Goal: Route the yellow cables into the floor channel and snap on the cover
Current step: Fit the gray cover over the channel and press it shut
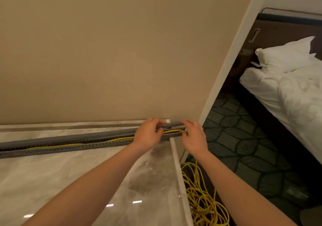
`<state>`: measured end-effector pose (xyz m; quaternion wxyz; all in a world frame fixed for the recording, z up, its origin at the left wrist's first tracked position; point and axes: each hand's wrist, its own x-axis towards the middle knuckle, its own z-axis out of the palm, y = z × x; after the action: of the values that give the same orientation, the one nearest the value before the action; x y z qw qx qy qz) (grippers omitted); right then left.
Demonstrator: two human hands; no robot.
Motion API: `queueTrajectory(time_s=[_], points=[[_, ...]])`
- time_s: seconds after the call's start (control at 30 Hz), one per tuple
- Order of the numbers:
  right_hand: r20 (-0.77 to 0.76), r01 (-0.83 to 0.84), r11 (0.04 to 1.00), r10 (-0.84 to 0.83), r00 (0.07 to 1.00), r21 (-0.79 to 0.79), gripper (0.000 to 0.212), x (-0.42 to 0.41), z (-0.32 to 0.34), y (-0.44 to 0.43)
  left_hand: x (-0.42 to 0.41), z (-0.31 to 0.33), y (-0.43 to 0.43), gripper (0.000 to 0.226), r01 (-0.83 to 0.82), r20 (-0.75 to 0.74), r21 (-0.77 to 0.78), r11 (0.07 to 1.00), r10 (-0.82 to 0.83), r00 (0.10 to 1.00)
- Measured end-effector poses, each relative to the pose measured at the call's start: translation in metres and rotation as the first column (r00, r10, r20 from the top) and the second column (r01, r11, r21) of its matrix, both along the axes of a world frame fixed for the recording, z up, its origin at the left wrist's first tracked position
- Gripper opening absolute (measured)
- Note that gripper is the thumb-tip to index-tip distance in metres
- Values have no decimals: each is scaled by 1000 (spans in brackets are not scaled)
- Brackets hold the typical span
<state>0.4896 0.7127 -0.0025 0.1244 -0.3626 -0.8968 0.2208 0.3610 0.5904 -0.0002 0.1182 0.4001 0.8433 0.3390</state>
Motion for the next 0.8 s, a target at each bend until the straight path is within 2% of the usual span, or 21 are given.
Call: queueTrajectory(time_s=[0.17, 0.27, 0.43, 0.63, 0.8], points=[[-122, 73, 951, -114, 986, -300, 46, 2, -20, 23, 10, -4, 30, 31, 1, -240, -39, 999, -10, 971], [-155, 32, 909, -106, 982, -416, 38, 3, -26, 30, 11, -3, 47, 29, 7, -307, -49, 999, -21, 951], [-229, -92, 866, -26, 973, -491, 30, 8, -34, 36, 12, -8, 69, 34, 36, -228, -192, 981, -81, 970], [-311, -176, 822, -1, 950, -541, 31, 13, -34, 37, 8, -14, 76, 37, 80, -256, -326, 942, -169, 952], [-307, -177, 816, 0, 952, -550, 29, 17, -30, 35, 4, -9, 70, 37, 185, -228, -322, 928, -266, 937]])
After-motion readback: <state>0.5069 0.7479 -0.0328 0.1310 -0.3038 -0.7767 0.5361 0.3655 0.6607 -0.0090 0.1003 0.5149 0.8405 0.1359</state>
